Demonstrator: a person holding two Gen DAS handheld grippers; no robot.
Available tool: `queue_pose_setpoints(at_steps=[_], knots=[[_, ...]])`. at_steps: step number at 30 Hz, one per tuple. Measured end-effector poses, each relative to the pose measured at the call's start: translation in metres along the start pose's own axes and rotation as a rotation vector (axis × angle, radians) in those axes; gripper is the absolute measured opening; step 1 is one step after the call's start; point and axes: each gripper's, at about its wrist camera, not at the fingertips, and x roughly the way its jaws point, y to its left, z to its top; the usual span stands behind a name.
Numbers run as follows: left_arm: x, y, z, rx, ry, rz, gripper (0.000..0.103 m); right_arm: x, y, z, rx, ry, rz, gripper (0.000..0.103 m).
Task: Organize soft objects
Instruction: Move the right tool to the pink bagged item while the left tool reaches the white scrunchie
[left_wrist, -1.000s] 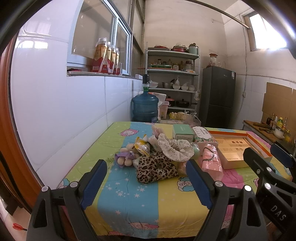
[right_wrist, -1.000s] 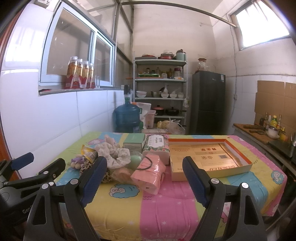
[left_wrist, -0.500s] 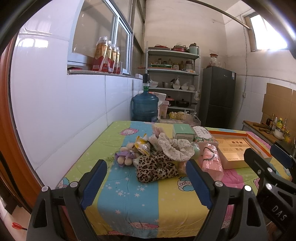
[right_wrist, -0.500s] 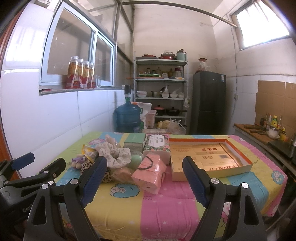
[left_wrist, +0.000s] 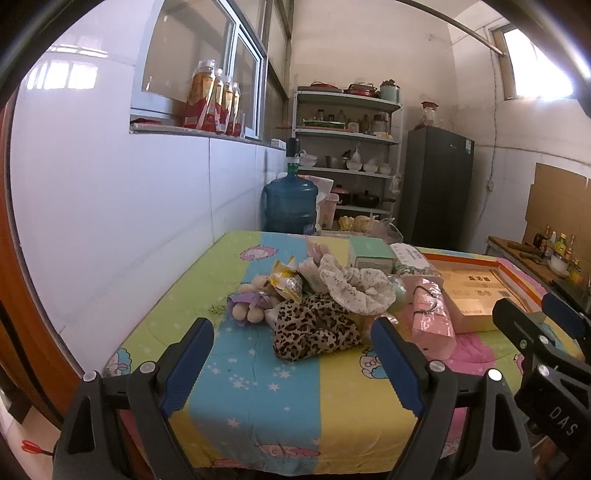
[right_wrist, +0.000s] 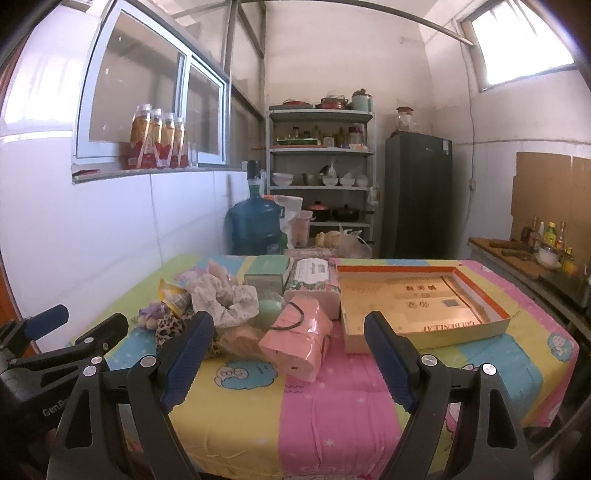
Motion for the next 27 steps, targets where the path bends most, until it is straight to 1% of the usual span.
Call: queue_pose_setpoints(at_steps=[5,10,18,27], knots=[[0.009,0.003,-0.002,-0.001,-0.002,0.002,0.087,0.013,-0.006,-0.005,0.01,0.021,0.011,0.084],[0.025,0.006,-0.004,-0.01,0.006,-0.015,0.087,0.03,-0.01,-0.013,-0.006,0.037,0.008,0.084],[0.051,0.01,-0.006,-0.02,0.023,-0.041,0.087,0.072,-0.017,-0.026,-0.022,0.112,0.01,0.084],[0.077,0.007,-0.009,-0.014,0.053,-0.062,0.087,0.118,-0.029,-0.051,-0.079,0.233,-0.032,0.084]])
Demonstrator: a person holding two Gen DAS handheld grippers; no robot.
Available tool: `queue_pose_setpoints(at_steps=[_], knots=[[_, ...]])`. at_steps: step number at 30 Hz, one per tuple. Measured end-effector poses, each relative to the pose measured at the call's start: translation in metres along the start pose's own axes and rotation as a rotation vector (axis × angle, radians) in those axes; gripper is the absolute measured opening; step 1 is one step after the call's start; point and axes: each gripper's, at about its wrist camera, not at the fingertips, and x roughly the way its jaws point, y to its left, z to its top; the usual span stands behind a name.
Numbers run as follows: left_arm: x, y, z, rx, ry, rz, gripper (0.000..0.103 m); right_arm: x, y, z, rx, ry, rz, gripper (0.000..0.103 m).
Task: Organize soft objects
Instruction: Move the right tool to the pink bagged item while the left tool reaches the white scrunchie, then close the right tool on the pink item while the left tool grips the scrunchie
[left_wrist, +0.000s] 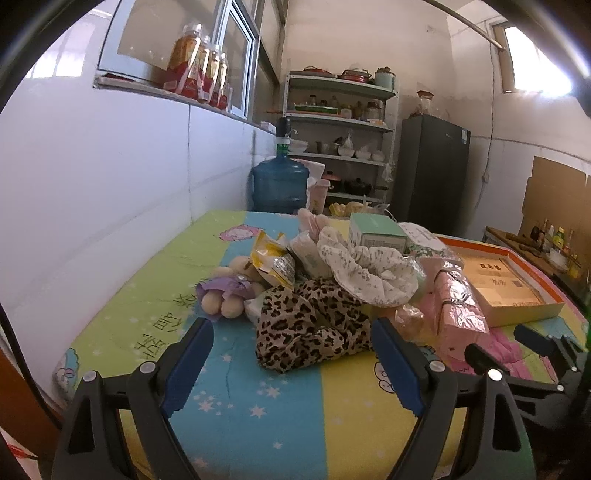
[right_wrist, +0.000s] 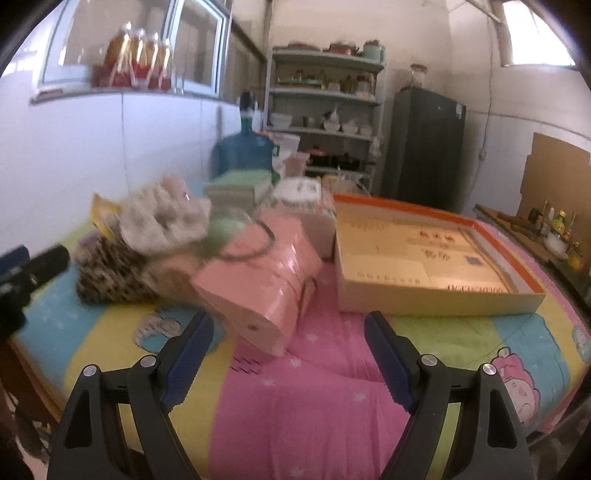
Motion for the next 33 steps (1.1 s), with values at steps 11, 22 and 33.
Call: queue_pose_setpoints(at_steps=[11,22,33], knots=[[0.018,-0.002,0.004,-0.008,0.004,-0.021,0.087,0.025,-0.005,0.015,-0.018,-0.008,0.031,0.033],[0.057,-0.021,0.047,0.022,0.01,-0.053,0.087,0.031,-0.017,0.022,0.043,-0.01,0.104,0.016],[0.095,-0.022,0.051,-0.017,0.114,-0.117,0.017,0.03,-0.026,0.024,0.076,-0.019,0.144,0.014]])
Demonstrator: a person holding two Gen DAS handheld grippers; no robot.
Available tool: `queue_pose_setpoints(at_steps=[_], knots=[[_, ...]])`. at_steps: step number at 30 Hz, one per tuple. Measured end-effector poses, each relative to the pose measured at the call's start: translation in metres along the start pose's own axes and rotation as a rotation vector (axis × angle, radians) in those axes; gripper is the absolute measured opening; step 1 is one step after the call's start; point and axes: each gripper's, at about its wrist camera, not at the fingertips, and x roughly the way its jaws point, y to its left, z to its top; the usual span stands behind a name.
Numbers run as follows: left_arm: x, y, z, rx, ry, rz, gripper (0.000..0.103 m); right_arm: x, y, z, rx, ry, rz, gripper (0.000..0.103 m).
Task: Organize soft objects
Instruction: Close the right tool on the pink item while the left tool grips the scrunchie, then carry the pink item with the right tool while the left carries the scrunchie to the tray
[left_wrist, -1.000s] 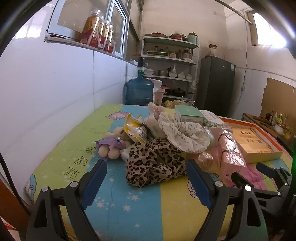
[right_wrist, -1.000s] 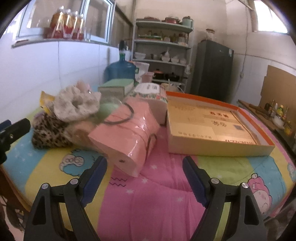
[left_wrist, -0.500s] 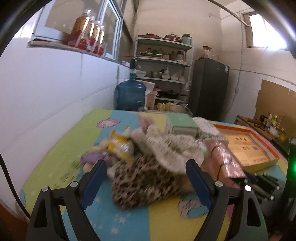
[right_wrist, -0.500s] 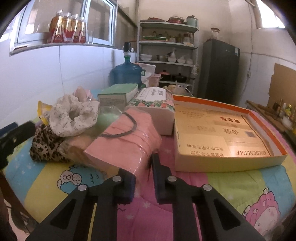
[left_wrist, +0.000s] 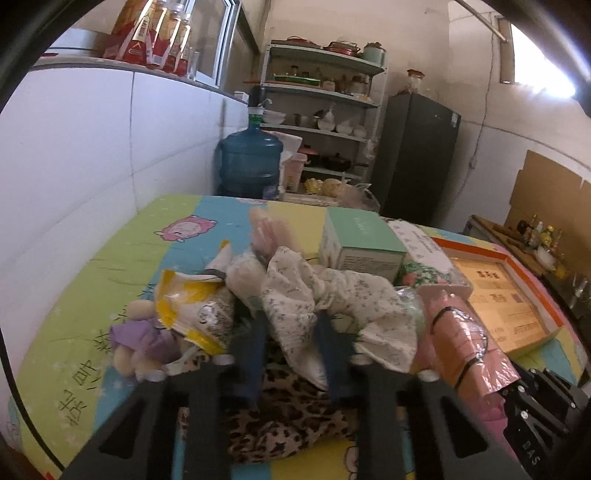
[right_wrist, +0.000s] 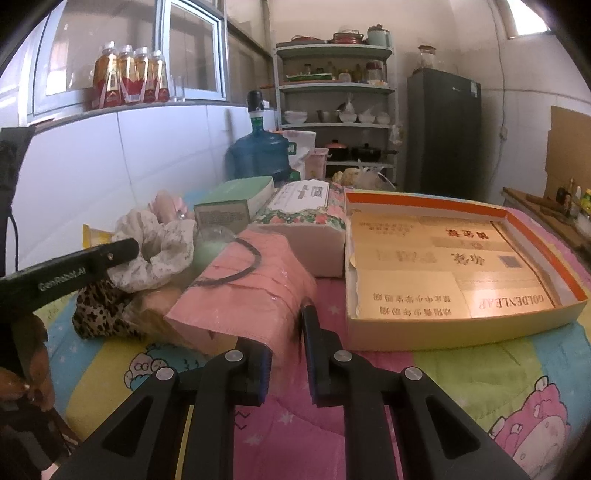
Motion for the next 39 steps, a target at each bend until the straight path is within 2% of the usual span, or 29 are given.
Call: queue_pose_setpoints(at_steps=[2,4,16,26,33,39], knots=[[-0.004,-0.003,-0.003,0.001,-0.017,-0.011,0.011,-0.002,-0.003,0.001,0.007,-0.007,0.001,0.013],[-0.009,-0.006,-0.003,0.006,-0.033,-0.018,0.009,-0.006,-0.007,0.002,0.016,-0.017,0.005,0.011],[-0.048,-0.032,0.015,0.048,-0.137,-0.05,0.007,-0.037,-0.021,0.018,0.029,-0.1,0.015,0.006],[-0.079,-0.084,0.039,0.122,-0.234,-0.111,0.007,-0.071,-0.051,0.04,0.038,-0.199,-0.014,0.006],[-0.072,-0.132,0.054,0.158,-0.236,-0.199,0.007,-0.091,-0.092,0.054,0.042,-0.27,-0.098,0.006],[-0.051,-0.177,0.058,0.174,-0.199,-0.27,0.007,-0.096,-0.135,0.06,0.062,-0.286,-0.177,0.006]])
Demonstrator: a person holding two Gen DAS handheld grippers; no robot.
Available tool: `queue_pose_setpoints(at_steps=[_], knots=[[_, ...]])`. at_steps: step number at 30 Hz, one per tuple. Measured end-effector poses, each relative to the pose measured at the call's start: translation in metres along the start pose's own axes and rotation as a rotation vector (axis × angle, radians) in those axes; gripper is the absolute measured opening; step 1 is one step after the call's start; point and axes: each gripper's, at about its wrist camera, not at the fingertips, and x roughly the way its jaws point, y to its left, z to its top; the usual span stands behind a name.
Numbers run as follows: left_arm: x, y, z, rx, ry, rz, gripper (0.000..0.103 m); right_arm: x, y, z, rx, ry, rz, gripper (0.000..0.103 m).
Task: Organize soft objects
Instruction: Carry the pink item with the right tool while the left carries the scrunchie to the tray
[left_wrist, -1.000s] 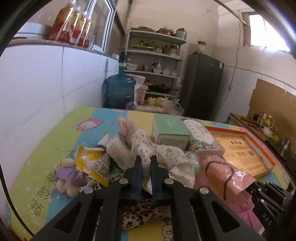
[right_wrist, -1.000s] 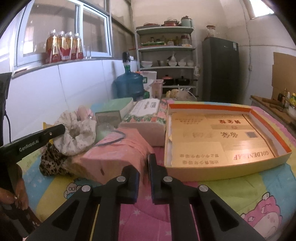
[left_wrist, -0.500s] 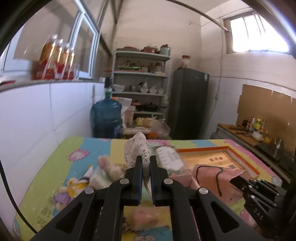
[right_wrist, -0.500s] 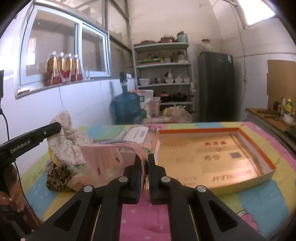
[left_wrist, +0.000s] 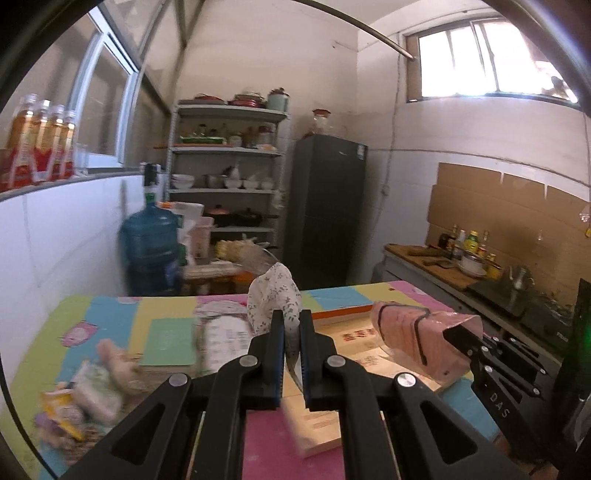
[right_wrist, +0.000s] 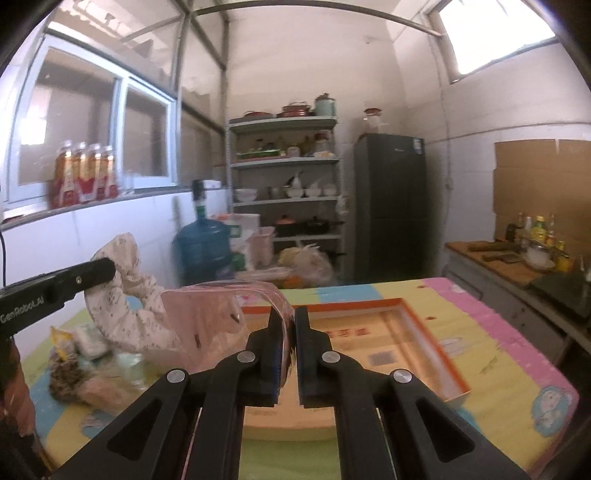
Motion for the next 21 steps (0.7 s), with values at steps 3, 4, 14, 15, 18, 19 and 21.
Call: queue_pose_setpoints(at_steps=[3,4,14,15,18,19,21], knots=[[0.019,-0.017,0.0,-0.001,0.017,-0.033,0.007,0.007,-0.024,0.001,0.013,0.005,-0.034,0.006],[0.025,-0.021,0.0,-0.001,0.021,-0.041,0.007,0.008,-0.029,0.0,0.016,0.007,-0.042,0.006],[0.084,-0.056,-0.008,-0.02,0.072,-0.096,0.007,0.039,-0.086,-0.005,0.057,0.05,-0.118,0.006],[0.09,-0.059,-0.012,-0.02,0.082,-0.097,0.007,0.044,-0.092,-0.007,0.06,0.06,-0.123,0.006],[0.108,-0.064,-0.017,-0.023,0.113,-0.097,0.007,0.054,-0.102,-0.011,0.068,0.083,-0.121,0.006],[0.115,-0.065,-0.02,-0.023,0.126,-0.094,0.007,0.059,-0.105,-0.014,0.07,0.092,-0.121,0.006],[0.124,-0.066,-0.025,-0.029,0.147,-0.094,0.007,0.065,-0.111,-0.017,0.076,0.107,-0.119,0.006]])
